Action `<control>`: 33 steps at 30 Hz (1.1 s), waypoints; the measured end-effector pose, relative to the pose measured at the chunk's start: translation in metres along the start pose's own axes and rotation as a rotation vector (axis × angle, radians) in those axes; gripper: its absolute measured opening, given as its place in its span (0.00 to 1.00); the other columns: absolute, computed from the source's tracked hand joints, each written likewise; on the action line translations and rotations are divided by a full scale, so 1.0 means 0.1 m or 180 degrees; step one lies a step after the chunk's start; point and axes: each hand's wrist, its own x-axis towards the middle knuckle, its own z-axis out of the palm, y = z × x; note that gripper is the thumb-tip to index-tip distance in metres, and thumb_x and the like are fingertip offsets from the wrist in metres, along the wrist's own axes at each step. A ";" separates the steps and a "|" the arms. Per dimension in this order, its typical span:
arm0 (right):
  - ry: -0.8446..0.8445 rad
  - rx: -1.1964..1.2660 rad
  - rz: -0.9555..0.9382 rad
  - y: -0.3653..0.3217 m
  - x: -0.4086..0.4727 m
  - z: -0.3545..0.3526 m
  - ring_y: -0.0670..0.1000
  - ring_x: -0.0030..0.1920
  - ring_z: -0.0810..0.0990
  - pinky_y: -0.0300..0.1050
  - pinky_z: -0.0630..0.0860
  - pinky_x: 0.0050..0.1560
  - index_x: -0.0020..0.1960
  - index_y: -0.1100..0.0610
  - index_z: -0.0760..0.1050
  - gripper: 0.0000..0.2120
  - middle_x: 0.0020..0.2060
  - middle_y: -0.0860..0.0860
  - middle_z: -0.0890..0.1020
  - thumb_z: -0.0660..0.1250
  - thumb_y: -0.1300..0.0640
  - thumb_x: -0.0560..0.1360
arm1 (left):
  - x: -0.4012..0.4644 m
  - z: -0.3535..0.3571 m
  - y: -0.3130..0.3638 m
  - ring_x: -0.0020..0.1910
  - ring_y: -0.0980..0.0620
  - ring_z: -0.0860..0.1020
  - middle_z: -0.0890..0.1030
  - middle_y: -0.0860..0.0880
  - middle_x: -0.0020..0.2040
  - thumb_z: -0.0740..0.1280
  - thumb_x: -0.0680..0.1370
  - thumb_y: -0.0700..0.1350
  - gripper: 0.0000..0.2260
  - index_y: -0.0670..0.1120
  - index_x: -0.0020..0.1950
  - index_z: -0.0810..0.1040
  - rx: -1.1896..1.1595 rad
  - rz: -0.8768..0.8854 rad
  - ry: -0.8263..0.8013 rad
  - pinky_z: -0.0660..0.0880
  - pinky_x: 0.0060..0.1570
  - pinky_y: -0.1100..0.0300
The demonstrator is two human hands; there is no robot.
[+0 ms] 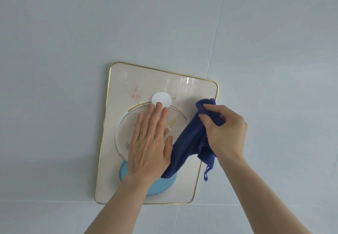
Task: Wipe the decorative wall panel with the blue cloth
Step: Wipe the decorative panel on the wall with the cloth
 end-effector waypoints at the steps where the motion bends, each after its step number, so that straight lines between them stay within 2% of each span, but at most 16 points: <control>1: 0.0123 -0.0017 -0.0301 -0.06 0.02 0.09 0.44 0.46 0.84 0.41 0.80 0.51 0.51 0.47 0.87 0.11 0.45 0.44 0.87 0.74 0.62 0.74 | 0.01 0.02 -0.02 0.84 0.48 0.52 0.56 0.46 0.85 0.60 0.83 0.48 0.30 0.44 0.84 0.55 -0.0030 -0.0020 0.0029 0.56 0.82 0.44; 3: 0.0329 -0.0155 -0.0969 -0.11 0.08 0.27 0.46 0.49 0.84 0.43 0.80 0.52 0.52 0.51 0.87 0.12 0.49 0.46 0.87 0.74 0.66 0.74 | 0.00 0.06 -0.09 0.84 0.48 0.53 0.56 0.46 0.85 0.59 0.83 0.47 0.30 0.43 0.84 0.56 -0.0031 -0.0032 0.0030 0.55 0.82 0.45; 5: 0.0406 -0.0409 -0.1573 -0.05 0.16 0.44 0.53 0.53 0.84 0.45 0.80 0.51 0.52 0.54 0.87 0.13 0.53 0.49 0.87 0.73 0.69 0.73 | -0.04 0.12 -0.16 0.85 0.49 0.52 0.55 0.46 0.85 0.58 0.84 0.48 0.29 0.43 0.84 0.54 0.0039 0.0022 -0.0050 0.54 0.82 0.47; 9: 0.0321 -0.1177 -0.2261 0.19 0.22 0.71 0.57 0.68 0.79 0.48 0.80 0.59 0.55 0.57 0.86 0.13 0.63 0.52 0.84 0.72 0.70 0.75 | -0.07 0.21 -0.26 0.84 0.48 0.54 0.55 0.46 0.85 0.55 0.84 0.48 0.28 0.43 0.84 0.55 0.0210 0.0101 -0.0116 0.57 0.82 0.46; 14: 0.0392 -0.1199 -0.2538 0.35 0.22 0.80 0.57 0.74 0.75 0.47 0.80 0.60 0.55 0.58 0.85 0.09 0.64 0.52 0.84 0.69 0.68 0.80 | -0.06 0.29 -0.28 0.84 0.47 0.55 0.57 0.45 0.85 0.48 0.85 0.49 0.27 0.43 0.84 0.56 0.0304 0.0178 0.0016 0.55 0.82 0.47; 18: 0.0328 -0.1328 -0.2706 0.45 0.26 0.84 0.59 0.74 0.75 0.56 0.80 0.64 0.57 0.59 0.86 0.10 0.66 0.56 0.83 0.67 0.67 0.81 | -0.06 0.38 -0.23 0.84 0.46 0.55 0.56 0.45 0.85 0.54 0.83 0.47 0.28 0.42 0.83 0.56 0.0335 0.0060 0.0106 0.55 0.82 0.46; 22: -0.0018 -0.1385 -0.3206 0.47 0.19 0.86 0.61 0.73 0.75 0.59 0.79 0.66 0.60 0.59 0.85 0.16 0.68 0.57 0.81 0.58 0.60 0.86 | -0.06 0.39 -0.25 0.84 0.47 0.53 0.55 0.45 0.85 0.55 0.83 0.47 0.29 0.42 0.84 0.55 0.0309 0.0093 0.0066 0.52 0.83 0.46; 29: 0.0199 -0.1501 -0.3319 0.49 0.27 0.77 0.58 0.72 0.77 0.54 0.82 0.64 0.57 0.59 0.86 0.12 0.67 0.55 0.82 0.64 0.66 0.83 | -0.06 0.34 -0.31 0.84 0.49 0.52 0.54 0.47 0.85 0.46 0.86 0.50 0.27 0.44 0.84 0.53 0.0237 0.0175 -0.0046 0.51 0.83 0.48; 33: 0.0402 -0.1370 -0.2914 0.41 0.32 0.83 0.56 0.73 0.76 0.49 0.81 0.63 0.57 0.57 0.86 0.12 0.67 0.54 0.82 0.68 0.68 0.80 | -0.07 0.35 -0.30 0.84 0.48 0.53 0.55 0.45 0.85 0.45 0.86 0.50 0.27 0.43 0.84 0.53 0.0378 0.0176 -0.0055 0.53 0.82 0.47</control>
